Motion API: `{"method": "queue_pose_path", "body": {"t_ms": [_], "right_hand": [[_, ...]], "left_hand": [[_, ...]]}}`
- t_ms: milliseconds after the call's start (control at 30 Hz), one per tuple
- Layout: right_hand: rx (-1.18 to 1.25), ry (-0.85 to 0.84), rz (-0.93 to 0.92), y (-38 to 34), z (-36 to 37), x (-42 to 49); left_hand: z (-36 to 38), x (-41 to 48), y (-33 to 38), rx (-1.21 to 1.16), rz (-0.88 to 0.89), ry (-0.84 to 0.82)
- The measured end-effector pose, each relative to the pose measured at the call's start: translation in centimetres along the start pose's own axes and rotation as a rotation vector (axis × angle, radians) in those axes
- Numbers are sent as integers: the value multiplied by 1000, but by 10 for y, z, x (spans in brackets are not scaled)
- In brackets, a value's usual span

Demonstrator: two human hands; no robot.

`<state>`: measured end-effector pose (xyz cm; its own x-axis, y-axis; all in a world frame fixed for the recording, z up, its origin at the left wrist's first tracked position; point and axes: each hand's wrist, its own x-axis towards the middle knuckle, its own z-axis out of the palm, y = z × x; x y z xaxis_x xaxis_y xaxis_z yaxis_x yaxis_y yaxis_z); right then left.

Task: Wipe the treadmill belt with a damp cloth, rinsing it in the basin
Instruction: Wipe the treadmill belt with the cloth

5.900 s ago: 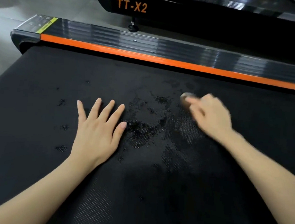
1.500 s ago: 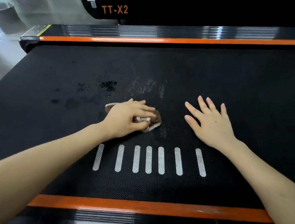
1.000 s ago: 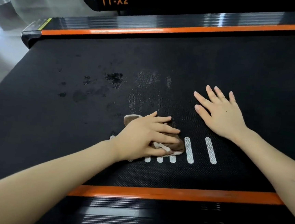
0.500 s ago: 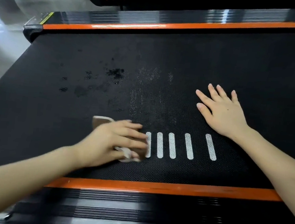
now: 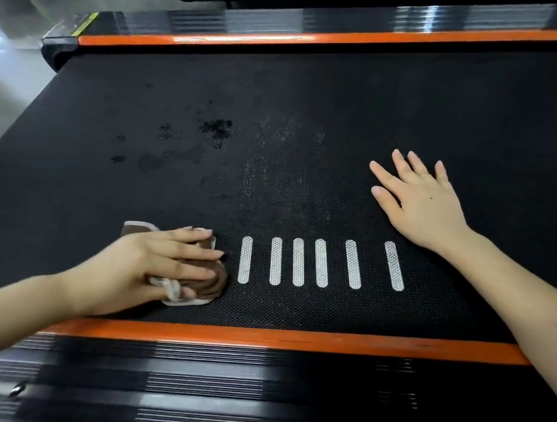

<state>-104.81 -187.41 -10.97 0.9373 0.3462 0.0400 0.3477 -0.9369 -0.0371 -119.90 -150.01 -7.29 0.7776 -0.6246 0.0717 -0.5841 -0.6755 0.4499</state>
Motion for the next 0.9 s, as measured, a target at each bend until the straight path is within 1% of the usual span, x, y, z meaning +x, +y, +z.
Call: {"method": "queue_pose_path", "body": {"t_ms": [33,100,133,200,233,333,400,467,533,633,700,767,800,833,900], "right_hand": [[0,-2,11,-2,-1,0],[-17,-14,38,-8,-2,1],[-28,-26,46,-11,-2,1],[-39,-54,52,-16,-3,-1],[-42,-56,56,-17,-4,-1],[-57,-56,44,-24,-7,-5],[-76,-57,5,-35,-3,-8],[-83,-50,-22,-46,0,-9],[-78,-60,-34,-49,2,-9],[-78,-56,-29,-47,2,-10],[-66,-48,-26,-48,2,-10],[-65,-55,-29,-49,2,-10],[-64,-58,-33,-48,2,-11],[-61,-58,-34,-48,2,-11],[-57,-50,-31,-48,1,-10]], "left_hand": [[2,5,-1,4,79,8],[21,37,10,46,184,11],[36,54,19,66,240,-20],[52,80,29,36,321,-24],[53,86,29,36,345,-13],[50,90,20,42,343,1],[47,93,11,38,313,34],[39,102,-6,60,234,63],[22,117,-38,101,66,105],[-7,146,-83,117,-193,220],[-14,166,-91,132,-298,313],[-11,176,-85,132,-315,403],[-8,174,-79,128,-306,421],[-4,167,-74,119,-285,418],[5,146,-60,86,-186,346]]}}
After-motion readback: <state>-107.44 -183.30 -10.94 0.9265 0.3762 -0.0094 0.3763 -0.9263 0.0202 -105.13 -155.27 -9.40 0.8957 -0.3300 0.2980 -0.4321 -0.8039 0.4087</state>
